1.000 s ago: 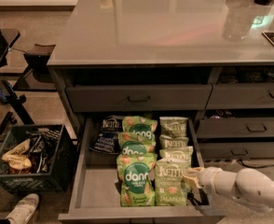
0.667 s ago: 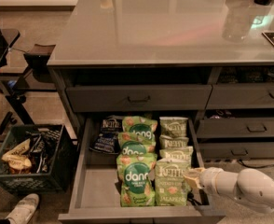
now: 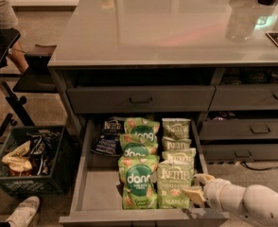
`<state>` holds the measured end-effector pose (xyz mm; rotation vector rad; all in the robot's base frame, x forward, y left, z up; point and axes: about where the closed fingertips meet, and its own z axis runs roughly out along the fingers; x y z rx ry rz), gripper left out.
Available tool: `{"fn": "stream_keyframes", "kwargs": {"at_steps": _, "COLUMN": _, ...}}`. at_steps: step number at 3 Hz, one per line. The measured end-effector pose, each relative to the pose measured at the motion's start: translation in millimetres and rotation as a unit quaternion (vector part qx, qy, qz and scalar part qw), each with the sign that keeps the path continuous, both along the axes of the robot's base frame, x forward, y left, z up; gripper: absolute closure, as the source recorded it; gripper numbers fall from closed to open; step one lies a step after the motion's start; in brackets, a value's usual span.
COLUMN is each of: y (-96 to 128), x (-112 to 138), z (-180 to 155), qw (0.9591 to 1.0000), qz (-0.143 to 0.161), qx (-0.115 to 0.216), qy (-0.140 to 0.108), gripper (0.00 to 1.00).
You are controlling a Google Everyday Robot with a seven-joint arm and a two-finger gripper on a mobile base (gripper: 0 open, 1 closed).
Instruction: Pick green jalapeno chip bag from middle drawer and place on counter
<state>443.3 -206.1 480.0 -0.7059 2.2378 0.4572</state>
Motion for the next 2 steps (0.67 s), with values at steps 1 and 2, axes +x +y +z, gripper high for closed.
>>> {"fn": "stream_keyframes", "kwargs": {"at_steps": 1, "y": 6.4, "x": -10.2, "z": -1.9, "qw": 0.9999, "qz": -0.011, "qx": 0.005, "qy": 0.008, "gripper": 0.0}}
{"fn": "stream_keyframes", "kwargs": {"at_steps": 2, "y": 14.1, "x": -12.3, "z": -10.7, "qw": 0.9997, "qz": -0.021, "qx": -0.002, "qy": 0.01, "gripper": 0.0}}
